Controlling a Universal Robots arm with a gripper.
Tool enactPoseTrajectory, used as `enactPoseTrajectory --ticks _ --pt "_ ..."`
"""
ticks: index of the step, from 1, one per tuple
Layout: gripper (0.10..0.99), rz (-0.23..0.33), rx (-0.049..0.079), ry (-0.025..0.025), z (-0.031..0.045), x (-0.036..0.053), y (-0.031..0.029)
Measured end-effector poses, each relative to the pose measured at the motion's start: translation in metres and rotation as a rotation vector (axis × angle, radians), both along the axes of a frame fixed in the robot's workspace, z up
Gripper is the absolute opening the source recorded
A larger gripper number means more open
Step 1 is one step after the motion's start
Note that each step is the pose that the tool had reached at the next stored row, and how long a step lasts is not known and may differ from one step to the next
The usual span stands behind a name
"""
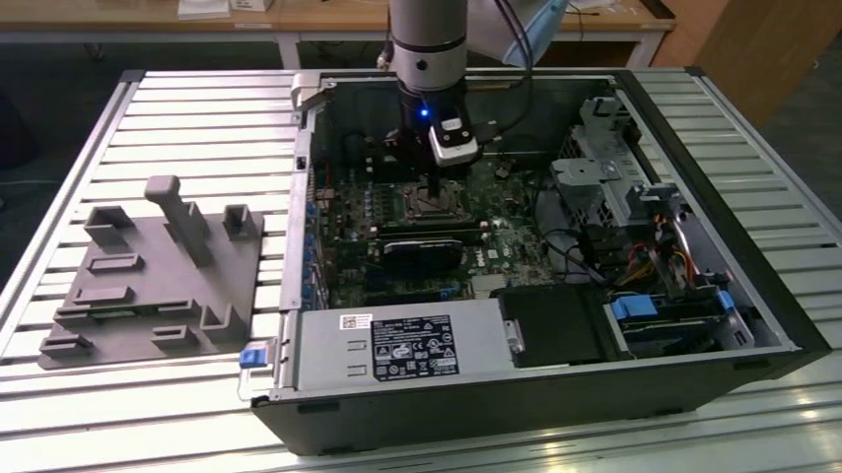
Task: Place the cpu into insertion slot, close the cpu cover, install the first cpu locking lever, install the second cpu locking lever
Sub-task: 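Install the first cpu locking lever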
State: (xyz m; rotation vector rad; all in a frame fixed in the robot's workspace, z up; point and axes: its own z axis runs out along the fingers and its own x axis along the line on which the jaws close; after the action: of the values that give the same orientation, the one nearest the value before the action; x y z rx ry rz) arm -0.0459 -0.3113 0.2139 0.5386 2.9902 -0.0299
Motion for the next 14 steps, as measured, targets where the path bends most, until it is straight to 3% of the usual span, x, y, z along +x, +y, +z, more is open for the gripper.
enactPoseTrajectory --ticks 10,14 --pt "0.106 0.0 0.0 0.0 0.025 0.0 0.0" --pt "0.106 0.0 0.0 0.0 0.0294 0.0 -0.0001"
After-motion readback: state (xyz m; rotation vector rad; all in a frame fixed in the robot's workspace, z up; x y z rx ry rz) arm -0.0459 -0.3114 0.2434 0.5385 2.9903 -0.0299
